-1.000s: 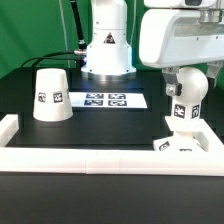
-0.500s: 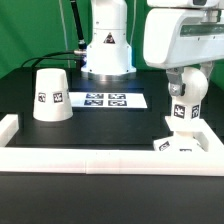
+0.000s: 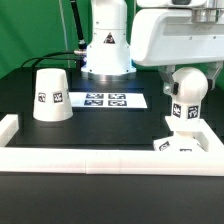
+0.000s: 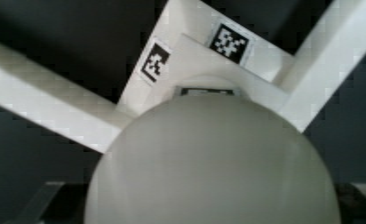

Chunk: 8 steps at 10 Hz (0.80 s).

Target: Assemble lamp

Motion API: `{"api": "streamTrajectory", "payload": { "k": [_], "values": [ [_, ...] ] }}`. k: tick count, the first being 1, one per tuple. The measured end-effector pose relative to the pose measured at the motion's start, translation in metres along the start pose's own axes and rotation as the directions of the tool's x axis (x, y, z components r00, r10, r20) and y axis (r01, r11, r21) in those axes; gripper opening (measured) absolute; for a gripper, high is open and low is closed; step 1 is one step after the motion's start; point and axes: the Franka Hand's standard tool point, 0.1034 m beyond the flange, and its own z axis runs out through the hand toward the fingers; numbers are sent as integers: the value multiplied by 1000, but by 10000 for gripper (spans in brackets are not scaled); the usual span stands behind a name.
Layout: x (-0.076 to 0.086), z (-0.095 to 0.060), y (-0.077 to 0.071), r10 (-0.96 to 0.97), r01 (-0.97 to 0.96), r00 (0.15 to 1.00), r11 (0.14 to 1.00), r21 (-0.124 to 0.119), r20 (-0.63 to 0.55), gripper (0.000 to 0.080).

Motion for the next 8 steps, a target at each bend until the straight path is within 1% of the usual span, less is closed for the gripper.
{"api": "streamTrajectory", "payload": {
  "k": [1, 2, 5, 7, 8],
  "values": [
    [-1, 0, 1, 123, -123, 992, 992, -1, -3, 577],
    [-1, 0, 1, 205, -205, 979, 979, -2, -4, 577],
    [-1, 0, 3, 388, -388, 921, 921, -2, -4, 579],
    [-1, 0, 4, 519, -519, 855, 855, -1, -7, 579],
    [-3, 0, 5, 615, -615, 788, 789, 7, -17, 579]
  ]
}}
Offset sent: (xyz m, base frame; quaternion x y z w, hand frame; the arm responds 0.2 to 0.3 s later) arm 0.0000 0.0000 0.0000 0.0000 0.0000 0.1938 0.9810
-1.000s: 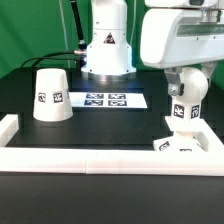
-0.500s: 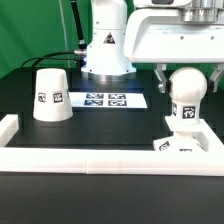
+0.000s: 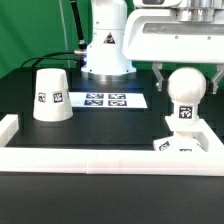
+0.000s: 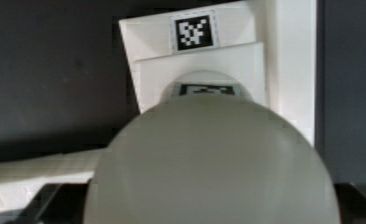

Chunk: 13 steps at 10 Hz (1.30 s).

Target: Assemble lamp

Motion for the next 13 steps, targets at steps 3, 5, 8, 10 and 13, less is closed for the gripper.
{"api": "streamTrajectory", "payload": {
  "k": [3, 5, 8, 10, 13],
  "values": [
    [-4, 1, 1, 292, -292, 956, 956, 14, 6, 579],
    [-6, 2, -1, 485, -486, 874, 874, 21, 27, 579],
    [-9, 1, -3, 704, -706, 707, 708, 9, 70, 579],
    [-8, 2, -1, 798, -802, 596, 598, 5, 93, 579],
    [-9, 3, -4, 767, -771, 635, 637, 12, 94, 688]
  ]
}}
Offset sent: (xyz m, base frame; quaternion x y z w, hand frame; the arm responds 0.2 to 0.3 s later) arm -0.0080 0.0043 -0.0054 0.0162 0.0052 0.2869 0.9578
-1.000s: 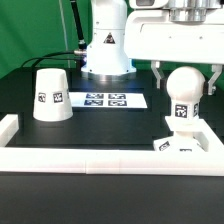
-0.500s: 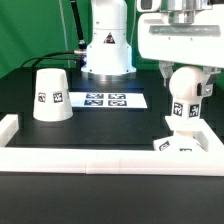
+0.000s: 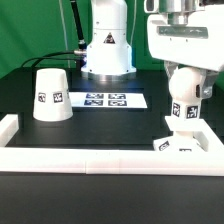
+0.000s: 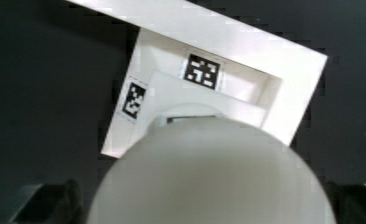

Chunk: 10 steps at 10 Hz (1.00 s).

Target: Assemble lamp

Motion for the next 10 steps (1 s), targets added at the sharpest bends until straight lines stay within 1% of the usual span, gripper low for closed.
{"api": "streamTrajectory", "payload": {
  "k": [1, 2, 4, 6, 8, 9, 10],
  "values": [
    [-1, 1, 0, -41, 41, 999, 999, -1, -2, 688],
    [-4, 2, -1, -145, 145, 989, 989, -5, -3, 698],
    [-8, 2, -4, -335, 335, 942, 942, -7, 1, 699],
    [-7, 3, -4, -453, 453, 891, 891, -7, 2, 699],
    [-7, 3, -4, -554, 554, 832, 832, -7, 3, 699],
    [-7, 3, -4, -623, 623, 782, 782, -6, 4, 699],
    [-6, 3, -4, -692, 692, 721, 721, -12, -1, 699]
  ]
}}
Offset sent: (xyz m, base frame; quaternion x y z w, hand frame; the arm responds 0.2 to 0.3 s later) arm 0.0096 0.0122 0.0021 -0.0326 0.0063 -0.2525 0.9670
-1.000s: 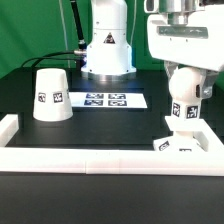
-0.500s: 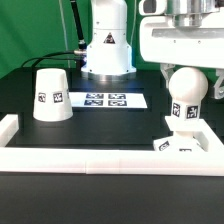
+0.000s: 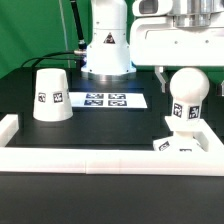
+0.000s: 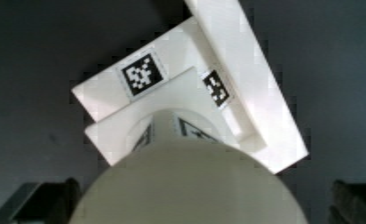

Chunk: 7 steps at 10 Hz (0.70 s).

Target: Assemble lamp

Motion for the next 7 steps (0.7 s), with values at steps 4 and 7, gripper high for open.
{"api": "streamTrajectory", "payload": {
  "k": [4, 7],
  "values": [
    [3, -1, 2, -381, 380, 925, 924, -49, -11, 699],
    [4, -1, 3, -591, 590, 806, 805, -59, 3, 699]
  ]
}}
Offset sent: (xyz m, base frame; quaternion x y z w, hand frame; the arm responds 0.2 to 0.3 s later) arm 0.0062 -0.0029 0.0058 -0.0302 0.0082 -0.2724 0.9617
